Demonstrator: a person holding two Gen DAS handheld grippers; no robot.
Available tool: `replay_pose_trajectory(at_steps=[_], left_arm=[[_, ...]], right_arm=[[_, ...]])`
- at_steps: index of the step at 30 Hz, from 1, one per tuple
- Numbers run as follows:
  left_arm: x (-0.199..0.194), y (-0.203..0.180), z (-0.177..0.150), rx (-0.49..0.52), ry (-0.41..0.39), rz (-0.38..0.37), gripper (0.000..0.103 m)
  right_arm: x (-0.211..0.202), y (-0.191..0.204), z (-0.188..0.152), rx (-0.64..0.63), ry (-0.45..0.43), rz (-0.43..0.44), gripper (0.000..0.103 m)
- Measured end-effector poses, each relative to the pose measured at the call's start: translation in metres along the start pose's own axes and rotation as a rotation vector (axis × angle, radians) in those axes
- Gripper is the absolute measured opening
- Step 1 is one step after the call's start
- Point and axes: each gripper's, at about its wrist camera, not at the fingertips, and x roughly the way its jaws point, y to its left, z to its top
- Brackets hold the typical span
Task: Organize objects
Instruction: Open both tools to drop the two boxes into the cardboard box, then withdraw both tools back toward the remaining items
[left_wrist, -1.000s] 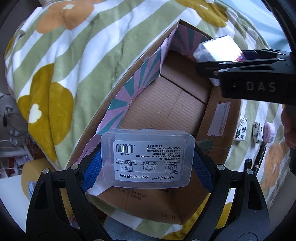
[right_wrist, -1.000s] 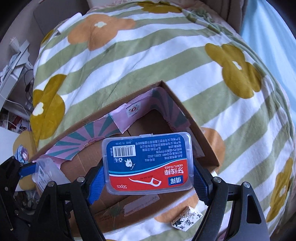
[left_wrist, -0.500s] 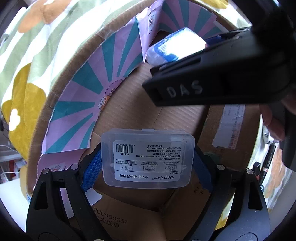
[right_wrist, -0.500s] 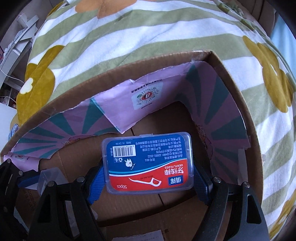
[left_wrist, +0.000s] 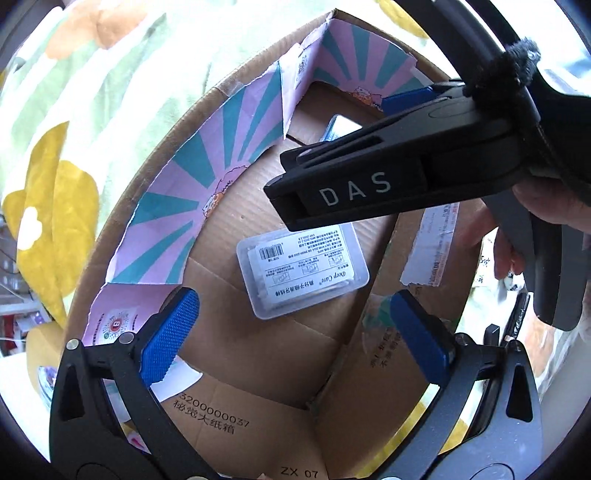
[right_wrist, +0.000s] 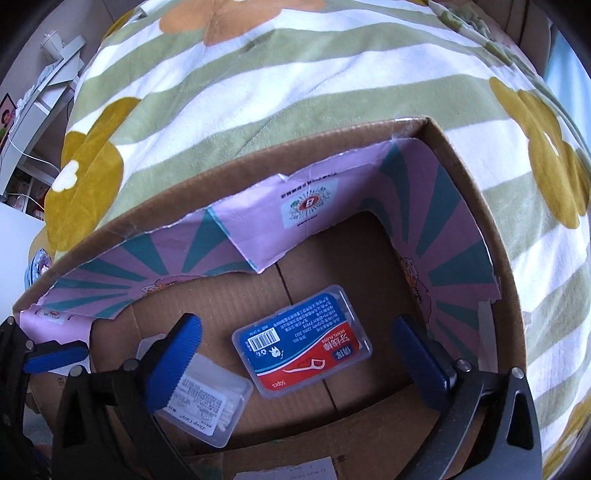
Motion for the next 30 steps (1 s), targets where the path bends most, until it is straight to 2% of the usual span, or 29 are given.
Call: replay_pose_trajectory(at_steps=[9, 12, 16, 19, 22, 24, 30], left_arm=[[-0.023, -0.008, -0.008, 0.021, -0.034, -0.016, 0.103], [-0.041, -0.015, -0.009, 0.054, -0.052, -0.025, 0.103], [-0.073, -0.022, -0.011, 0.13, -0.089, -0.032, 0.103], [-0.094, -0.003, -0.004, 0.19, -0.106, -0.061, 0.103], [-0.114, 0.001, 0.003, 0.25, -0.122, -0.079, 0.103], [-0.124, -0.001, -0.008, 0.293, -0.136, -0.086, 0.103], [-0.157, -0.012, -0.007, 0.401, -0.147, -0.124, 0.103]], right_arm=[[-0.025, 0.007, -0.004, 0.025, 0.001, -0.011, 0.102], [-0.044, 0.01, -0.001, 0.023, -0.011, -0.02, 0.102], [-0.082, 0.017, -0.016, 0.039, -0.02, -0.035, 0.102], [-0.116, 0.016, -0.028, 0.062, -0.042, -0.062, 0.102], [-0.144, 0.02, -0.037, 0.114, -0.068, -0.092, 0.102], [-0.162, 0.021, -0.043, 0.16, -0.085, -0.124, 0.102], [-0.223, 0.012, -0.086, 0.335, -0.168, -0.17, 0.102]])
